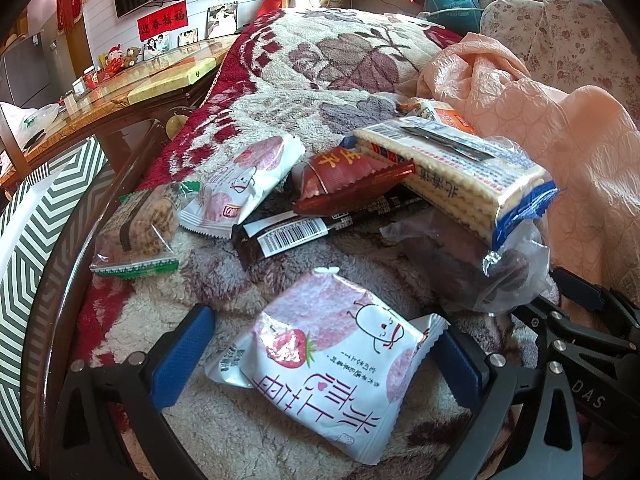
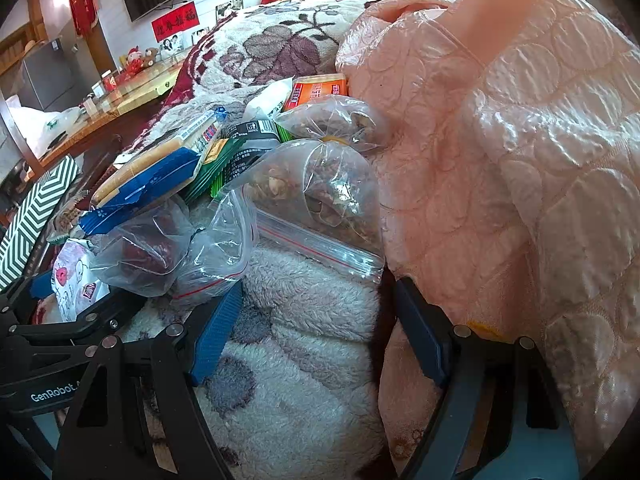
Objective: Organize snacks
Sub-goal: 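Move the left tool toward the round wrapped biscuit pack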
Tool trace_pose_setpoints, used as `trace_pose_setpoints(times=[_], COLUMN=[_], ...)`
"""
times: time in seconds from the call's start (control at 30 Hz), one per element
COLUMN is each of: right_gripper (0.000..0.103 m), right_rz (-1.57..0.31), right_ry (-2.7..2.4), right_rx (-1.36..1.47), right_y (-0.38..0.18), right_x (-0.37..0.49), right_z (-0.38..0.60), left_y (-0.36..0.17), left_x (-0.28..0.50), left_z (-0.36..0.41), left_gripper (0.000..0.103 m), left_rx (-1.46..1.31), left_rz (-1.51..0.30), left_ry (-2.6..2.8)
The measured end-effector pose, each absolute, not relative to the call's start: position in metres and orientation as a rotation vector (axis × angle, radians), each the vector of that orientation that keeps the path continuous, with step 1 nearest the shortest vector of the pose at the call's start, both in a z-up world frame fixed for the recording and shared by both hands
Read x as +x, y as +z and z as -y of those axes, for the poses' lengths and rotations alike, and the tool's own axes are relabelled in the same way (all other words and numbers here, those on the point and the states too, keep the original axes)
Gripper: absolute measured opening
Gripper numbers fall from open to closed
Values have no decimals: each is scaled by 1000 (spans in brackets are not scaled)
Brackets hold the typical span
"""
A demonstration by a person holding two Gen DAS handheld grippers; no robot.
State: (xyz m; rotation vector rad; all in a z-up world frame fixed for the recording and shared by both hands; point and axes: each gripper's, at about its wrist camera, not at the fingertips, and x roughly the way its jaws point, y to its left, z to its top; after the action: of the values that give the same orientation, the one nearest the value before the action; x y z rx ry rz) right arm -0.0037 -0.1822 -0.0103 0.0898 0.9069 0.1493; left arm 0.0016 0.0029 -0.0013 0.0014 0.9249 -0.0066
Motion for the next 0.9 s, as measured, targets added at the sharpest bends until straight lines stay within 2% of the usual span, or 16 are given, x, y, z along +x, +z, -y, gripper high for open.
trace_pose_setpoints(times=[0.57,0.9], right_gripper=[79,79], right_rz=[-951,-846], right_ry=[154,263], right_rx=[33,45], right_y=[5,30], right_x=[-20,-51], right_z=[178,172], left_y=[15,49], left_x=[-25,-46], left_z=[-19,-22], left_gripper=[103,103], left_rx=[-34,15], left_rz=[-983,-864], left_ry=[-49,-62])
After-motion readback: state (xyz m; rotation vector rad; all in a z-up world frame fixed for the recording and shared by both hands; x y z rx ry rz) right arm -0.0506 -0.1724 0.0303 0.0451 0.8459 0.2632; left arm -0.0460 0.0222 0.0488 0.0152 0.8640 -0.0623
